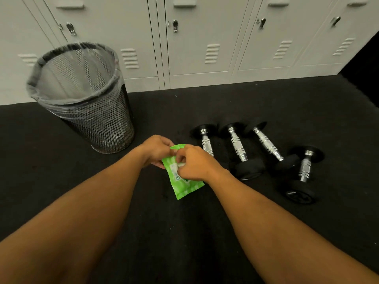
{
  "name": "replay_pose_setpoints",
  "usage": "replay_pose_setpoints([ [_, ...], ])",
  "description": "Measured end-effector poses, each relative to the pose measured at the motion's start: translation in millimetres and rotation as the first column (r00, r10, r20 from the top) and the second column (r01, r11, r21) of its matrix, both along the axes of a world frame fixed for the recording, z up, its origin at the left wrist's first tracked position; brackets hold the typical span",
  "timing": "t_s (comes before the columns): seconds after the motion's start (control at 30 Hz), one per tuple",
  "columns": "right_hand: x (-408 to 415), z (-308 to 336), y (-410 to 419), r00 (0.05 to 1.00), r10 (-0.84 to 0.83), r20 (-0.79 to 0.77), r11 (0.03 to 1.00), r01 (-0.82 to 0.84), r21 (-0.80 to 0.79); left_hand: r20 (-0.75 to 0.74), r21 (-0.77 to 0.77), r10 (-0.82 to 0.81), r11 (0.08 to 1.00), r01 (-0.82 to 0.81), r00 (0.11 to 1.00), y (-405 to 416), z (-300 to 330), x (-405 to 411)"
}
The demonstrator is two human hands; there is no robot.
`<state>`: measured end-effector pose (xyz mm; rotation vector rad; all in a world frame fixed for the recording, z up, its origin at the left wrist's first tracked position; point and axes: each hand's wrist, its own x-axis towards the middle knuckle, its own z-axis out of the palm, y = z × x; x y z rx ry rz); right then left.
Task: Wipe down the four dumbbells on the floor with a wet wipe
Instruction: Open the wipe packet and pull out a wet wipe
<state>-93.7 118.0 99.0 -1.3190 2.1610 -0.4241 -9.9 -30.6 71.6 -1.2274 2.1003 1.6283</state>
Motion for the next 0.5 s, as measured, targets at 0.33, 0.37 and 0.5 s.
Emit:
replay_pose_setpoints([
  [0.33, -38, 40, 30, 0.974, -0.128, -0.187, 0.984, 0.101, -0.145, -0.263, 0.288, 0.225, 0.947, -0.146, 0.938, 30, 54, -51],
  [0.37, -42, 45, 33, 0.969, -0.142, -0.2, 0.98, 0.11, -0.166, -0.282, 0.33, 0.229, 0.935, -0.13, 0.932, 35, 58, -57],
  [0.5, -57, 61, 48, 0.952, -0.23, -0.2, 0.953, 0.179, -0.243, -0.282, 0.399, 0.201, 0.914, -0.075, 0.938, 57, 68, -76],
])
